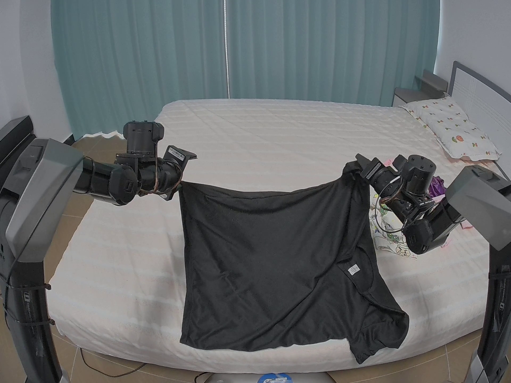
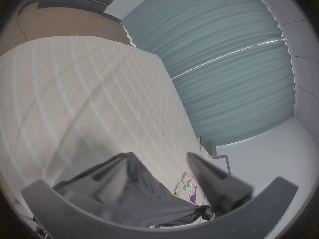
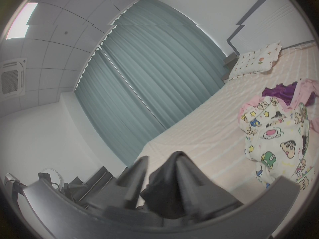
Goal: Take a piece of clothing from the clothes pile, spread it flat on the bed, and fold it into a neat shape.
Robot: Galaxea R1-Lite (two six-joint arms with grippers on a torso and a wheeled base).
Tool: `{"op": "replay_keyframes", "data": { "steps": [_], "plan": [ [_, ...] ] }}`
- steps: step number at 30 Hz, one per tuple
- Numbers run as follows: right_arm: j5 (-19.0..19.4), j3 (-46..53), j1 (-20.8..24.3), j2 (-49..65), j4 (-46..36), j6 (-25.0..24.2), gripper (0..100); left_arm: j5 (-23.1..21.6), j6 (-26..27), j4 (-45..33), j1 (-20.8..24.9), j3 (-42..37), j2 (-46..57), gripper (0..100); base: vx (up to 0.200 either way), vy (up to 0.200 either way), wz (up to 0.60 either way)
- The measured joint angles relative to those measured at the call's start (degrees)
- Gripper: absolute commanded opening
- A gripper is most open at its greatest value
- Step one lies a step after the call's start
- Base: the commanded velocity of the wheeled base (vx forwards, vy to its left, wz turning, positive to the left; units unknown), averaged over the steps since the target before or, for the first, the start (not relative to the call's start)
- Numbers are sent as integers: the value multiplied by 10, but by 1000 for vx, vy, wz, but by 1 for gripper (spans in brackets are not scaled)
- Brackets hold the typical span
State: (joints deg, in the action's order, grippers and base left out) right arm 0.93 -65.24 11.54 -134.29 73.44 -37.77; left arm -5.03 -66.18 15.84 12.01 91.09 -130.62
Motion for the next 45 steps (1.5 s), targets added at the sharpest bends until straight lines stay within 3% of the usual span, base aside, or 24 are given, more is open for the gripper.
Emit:
{"op": "replay_keyframes", "data": {
  "steps": [11,18,27,30,33,37,45],
  "plan": [
    [-41,-57,-12,-73,-91,11,100,32,4,0,-5,34,-53,100,0,0,0],
    [-63,-95,-18,-92,-83,8,100,51,16,-34,-14,82,-69,100,0,0,0],
    [-60,-93,-24,-88,-57,10,100,47,34,-92,-26,178,-90,100,0,0,0],
    [-54,-68,-23,-84,-55,11,100,17,46,-145,-30,205,-97,100,0,0,0],
    [-47,-34,-21,-78,-54,13,100,-64,57,-202,-31,222,-102,100,0,0,0],
    [-39,4,-20,-69,-52,16,100,-133,63,-243,-36,229,-104,100,0,0,0],
    [-3,96,-19,-43,-43,40,100,-198,16,-252,-56,234,-107,100,0,0,0]
  ]
}}
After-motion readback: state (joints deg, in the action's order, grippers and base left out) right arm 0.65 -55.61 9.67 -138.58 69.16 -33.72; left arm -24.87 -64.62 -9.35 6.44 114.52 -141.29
